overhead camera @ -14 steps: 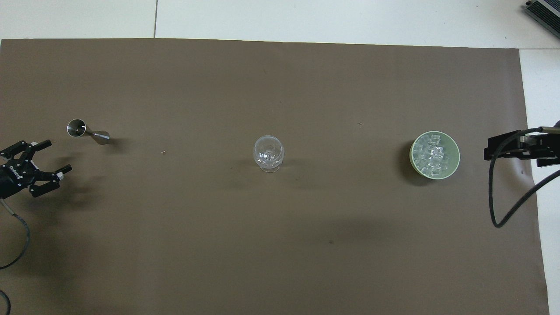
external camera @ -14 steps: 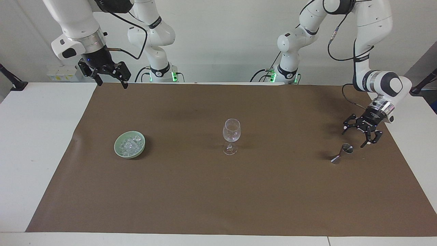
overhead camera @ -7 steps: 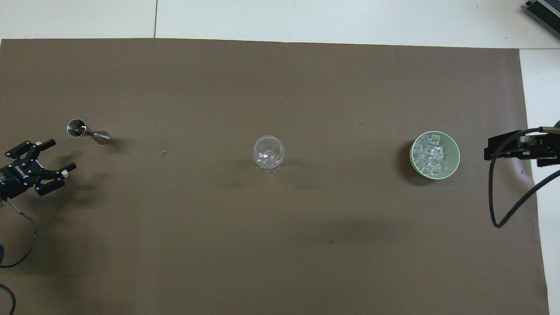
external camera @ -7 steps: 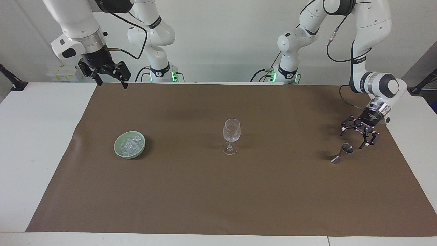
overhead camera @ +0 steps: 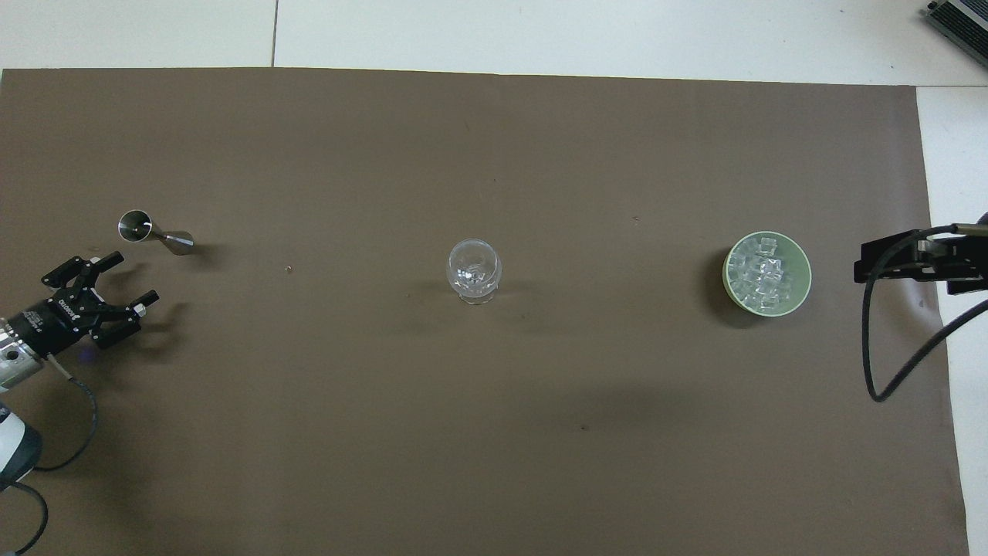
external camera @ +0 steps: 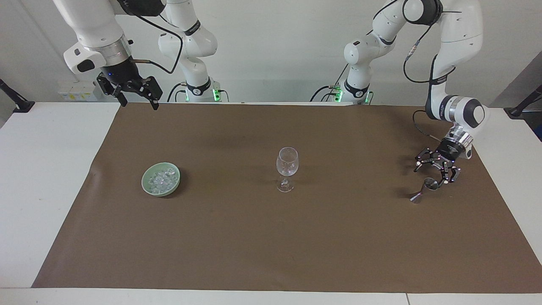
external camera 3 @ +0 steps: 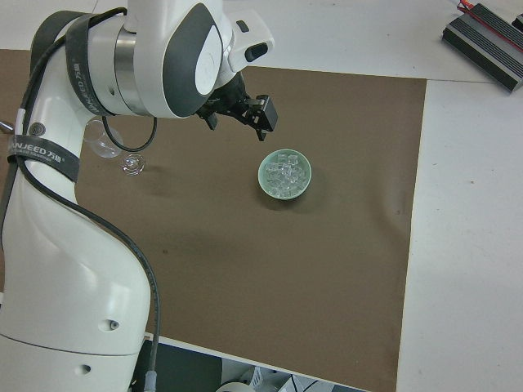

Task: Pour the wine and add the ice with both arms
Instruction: 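Move the left gripper toward the small silver metal tool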

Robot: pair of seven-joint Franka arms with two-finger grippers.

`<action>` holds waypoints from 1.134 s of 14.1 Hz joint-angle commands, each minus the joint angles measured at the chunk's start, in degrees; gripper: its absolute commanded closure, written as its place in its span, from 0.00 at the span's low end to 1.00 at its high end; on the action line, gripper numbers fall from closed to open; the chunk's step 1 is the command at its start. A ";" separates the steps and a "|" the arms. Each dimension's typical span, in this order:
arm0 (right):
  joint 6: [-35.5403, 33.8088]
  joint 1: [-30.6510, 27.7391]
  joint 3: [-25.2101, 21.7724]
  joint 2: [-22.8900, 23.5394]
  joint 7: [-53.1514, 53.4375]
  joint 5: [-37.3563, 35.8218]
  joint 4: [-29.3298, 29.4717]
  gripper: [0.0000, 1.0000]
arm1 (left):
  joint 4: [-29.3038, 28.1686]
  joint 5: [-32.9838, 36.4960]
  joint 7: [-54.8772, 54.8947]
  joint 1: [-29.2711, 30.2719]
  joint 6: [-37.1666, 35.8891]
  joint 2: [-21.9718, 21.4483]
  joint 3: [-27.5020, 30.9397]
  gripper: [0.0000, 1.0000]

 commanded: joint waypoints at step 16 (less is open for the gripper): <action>0.02 -0.06 0.10 -1.44 0.77 0.97 -1.60 0.00 | 0.47 -8.92 3.61 -4.49 0.15 0.33 0.11 0.00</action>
